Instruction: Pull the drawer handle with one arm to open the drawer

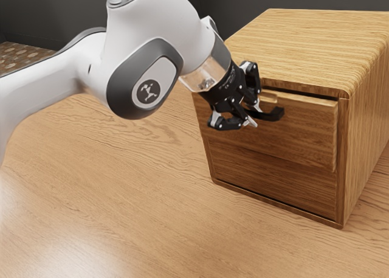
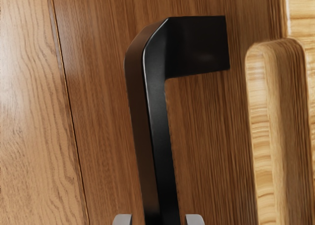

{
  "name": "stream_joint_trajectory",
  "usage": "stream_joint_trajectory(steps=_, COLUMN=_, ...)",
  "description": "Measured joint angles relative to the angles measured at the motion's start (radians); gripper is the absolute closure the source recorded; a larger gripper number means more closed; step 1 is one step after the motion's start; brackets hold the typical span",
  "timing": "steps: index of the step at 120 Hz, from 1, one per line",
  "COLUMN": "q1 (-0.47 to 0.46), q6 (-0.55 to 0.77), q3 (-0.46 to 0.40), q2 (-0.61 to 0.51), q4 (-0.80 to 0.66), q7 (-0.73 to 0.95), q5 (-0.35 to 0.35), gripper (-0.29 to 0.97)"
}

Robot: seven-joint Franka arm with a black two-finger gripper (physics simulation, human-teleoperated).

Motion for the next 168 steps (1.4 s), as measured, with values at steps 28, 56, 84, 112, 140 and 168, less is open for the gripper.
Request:
stream_joint_trajectory(steps=28, q1=0.001, q6=-0.010, q3=-0.003, q2=-0.027, q4=-0.017, q7=0.000, q5=-0.001, gripper=0.71)
stream_joint_trajectory(steps=56, q1=-0.002, q6=-0.021, q3=-0.002, q2=-0.055, q4=-0.052, q7=0.000, q5=-0.003, gripper=0.72)
stream_joint_trajectory(steps=84, q1=-0.002, q6=-0.026, q3=0.003, q2=-0.122, q4=-0.114, q7=0.000, q5=-0.004, gripper=0.73)
stream_joint_trajectory(steps=112, q1=0.007, q6=-0.028, q3=0.002, q2=-0.162, q4=-0.157, q7=0.000, q5=-0.005, gripper=0.74)
stream_joint_trajectory(steps=140, q1=0.006, q6=-0.029, q3=0.001, q2=-0.203, q4=-0.198, q7=0.000, q5=-0.011, gripper=0.74)
stream_joint_trajectory(steps=168, q1=-0.015, q6=-0.027, q3=0.002, q2=-0.264, q4=-0.257, q7=-0.001, q5=-0.018, gripper=0.74)
